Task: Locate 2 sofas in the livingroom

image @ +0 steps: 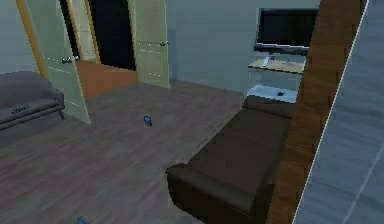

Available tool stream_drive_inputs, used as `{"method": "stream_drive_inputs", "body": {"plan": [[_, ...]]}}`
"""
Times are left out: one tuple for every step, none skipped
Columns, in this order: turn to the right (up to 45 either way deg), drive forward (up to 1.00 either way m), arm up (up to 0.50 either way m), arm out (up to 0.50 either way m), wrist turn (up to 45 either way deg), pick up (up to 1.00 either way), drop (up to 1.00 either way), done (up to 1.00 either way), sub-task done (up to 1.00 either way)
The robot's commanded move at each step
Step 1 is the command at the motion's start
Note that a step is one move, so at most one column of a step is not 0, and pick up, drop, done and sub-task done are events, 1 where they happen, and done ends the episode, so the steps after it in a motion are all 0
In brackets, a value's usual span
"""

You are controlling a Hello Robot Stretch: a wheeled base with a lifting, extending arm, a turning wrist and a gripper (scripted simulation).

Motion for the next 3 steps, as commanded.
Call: {"method": "stream_drive_inputs", "body": {"plan": [[18.0,0.00,0.00,0.00,0.0,0.00,0.00,0.00,0.00],[0.0,0.00,0.00,0.00,0.0,0.00,0.00,0.00,1.00],[-45.0,0.00,0.00,0.00,0.0,0.00,0.00,0.00,0.00]]}}
